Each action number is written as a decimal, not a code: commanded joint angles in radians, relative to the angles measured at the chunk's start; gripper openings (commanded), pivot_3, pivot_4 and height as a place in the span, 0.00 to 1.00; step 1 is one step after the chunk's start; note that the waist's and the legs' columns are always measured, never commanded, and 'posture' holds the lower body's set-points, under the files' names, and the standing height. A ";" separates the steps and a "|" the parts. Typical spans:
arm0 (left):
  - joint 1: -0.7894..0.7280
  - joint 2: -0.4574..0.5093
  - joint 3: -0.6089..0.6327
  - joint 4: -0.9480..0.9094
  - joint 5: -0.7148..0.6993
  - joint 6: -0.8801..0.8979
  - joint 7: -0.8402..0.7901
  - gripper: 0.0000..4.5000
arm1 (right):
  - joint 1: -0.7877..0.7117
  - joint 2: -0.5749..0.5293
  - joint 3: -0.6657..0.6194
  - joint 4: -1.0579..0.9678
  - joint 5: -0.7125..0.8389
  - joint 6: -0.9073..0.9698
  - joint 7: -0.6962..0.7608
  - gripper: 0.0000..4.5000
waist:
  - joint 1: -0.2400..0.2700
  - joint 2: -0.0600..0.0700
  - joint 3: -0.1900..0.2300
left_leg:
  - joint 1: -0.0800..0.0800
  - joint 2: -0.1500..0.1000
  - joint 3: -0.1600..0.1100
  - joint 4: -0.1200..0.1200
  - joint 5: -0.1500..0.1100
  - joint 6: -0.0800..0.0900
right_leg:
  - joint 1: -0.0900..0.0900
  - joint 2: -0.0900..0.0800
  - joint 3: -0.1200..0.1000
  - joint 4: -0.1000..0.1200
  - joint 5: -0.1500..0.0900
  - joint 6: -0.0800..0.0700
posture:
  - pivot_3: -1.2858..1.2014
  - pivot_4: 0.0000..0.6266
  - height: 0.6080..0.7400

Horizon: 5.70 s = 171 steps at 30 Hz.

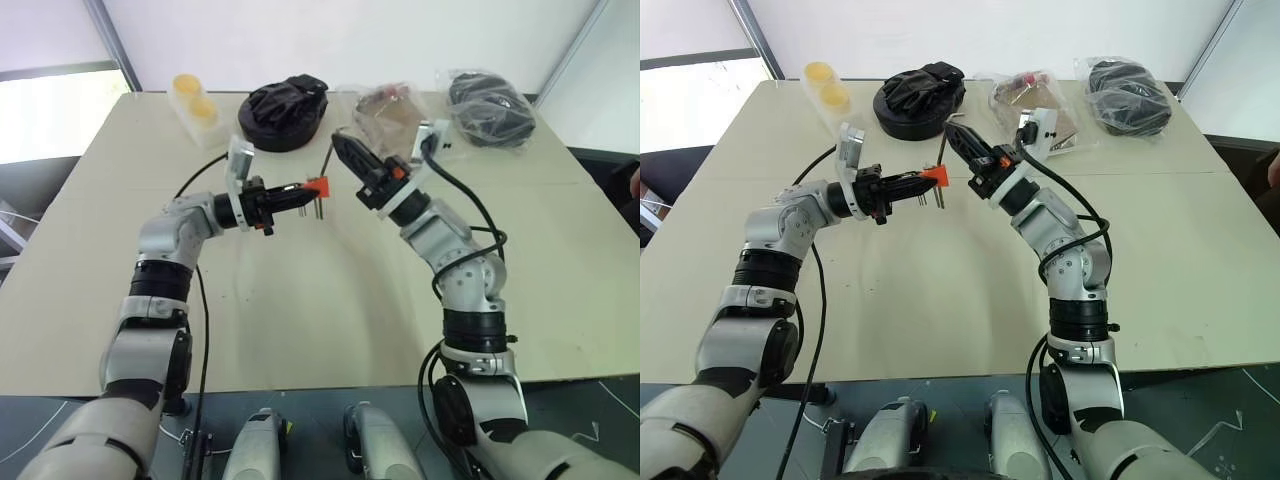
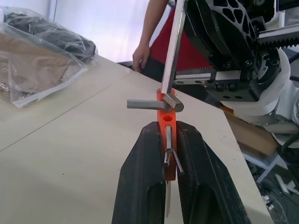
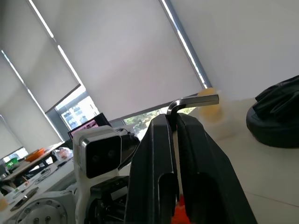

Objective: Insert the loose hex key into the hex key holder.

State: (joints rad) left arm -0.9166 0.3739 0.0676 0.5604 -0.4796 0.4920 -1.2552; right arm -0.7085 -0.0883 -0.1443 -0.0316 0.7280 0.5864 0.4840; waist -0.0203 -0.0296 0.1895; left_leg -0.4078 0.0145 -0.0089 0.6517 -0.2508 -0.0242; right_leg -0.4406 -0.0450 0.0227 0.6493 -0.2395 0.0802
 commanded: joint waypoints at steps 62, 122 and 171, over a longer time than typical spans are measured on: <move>-0.018 0.033 -0.044 -0.050 0.073 -0.198 -0.018 0.00 | -0.013 0.015 -0.018 0.023 0.047 0.008 -0.007 0.01 | 0.000 0.000 0.000 | 0.000 0.000 0.000 0.000 0.000 0.000 | 0.000 0.000 0.000 0.000 0.000 0.000 | 0.52 0.24 1.00; -0.029 0.019 -0.025 -0.101 0.055 -0.181 -0.003 0.00 | -0.010 -0.027 0.007 0.051 0.039 0.057 0.077 0.01 | 0.002 0.000 0.000 | 0.000 0.000 0.000 0.001 0.000 0.000 | 0.000 0.000 0.000 0.001 0.000 0.000 | 0.52 0.24 1.00; 0.146 0.063 -0.046 -0.012 0.087 0.257 0.321 0.99 | 0.187 -0.249 0.029 -0.127 -0.057 0.025 0.125 1.00 | 0.004 0.000 0.000 | 0.000 0.000 -0.001 0.006 0.000 0.000 | 0.002 0.000 0.000 0.002 0.000 0.000 | 0.52 0.24 1.00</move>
State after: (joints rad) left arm -0.7692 0.4157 0.0190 0.5442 -0.4358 0.8033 -0.9734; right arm -0.5177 -0.3331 -0.1023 -0.1125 0.6693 0.6284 0.6087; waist -0.0166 -0.0292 0.1892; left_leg -0.4077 0.0144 -0.0098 0.6574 -0.2508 -0.0240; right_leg -0.4386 -0.0447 0.0226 0.6515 -0.2394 0.0801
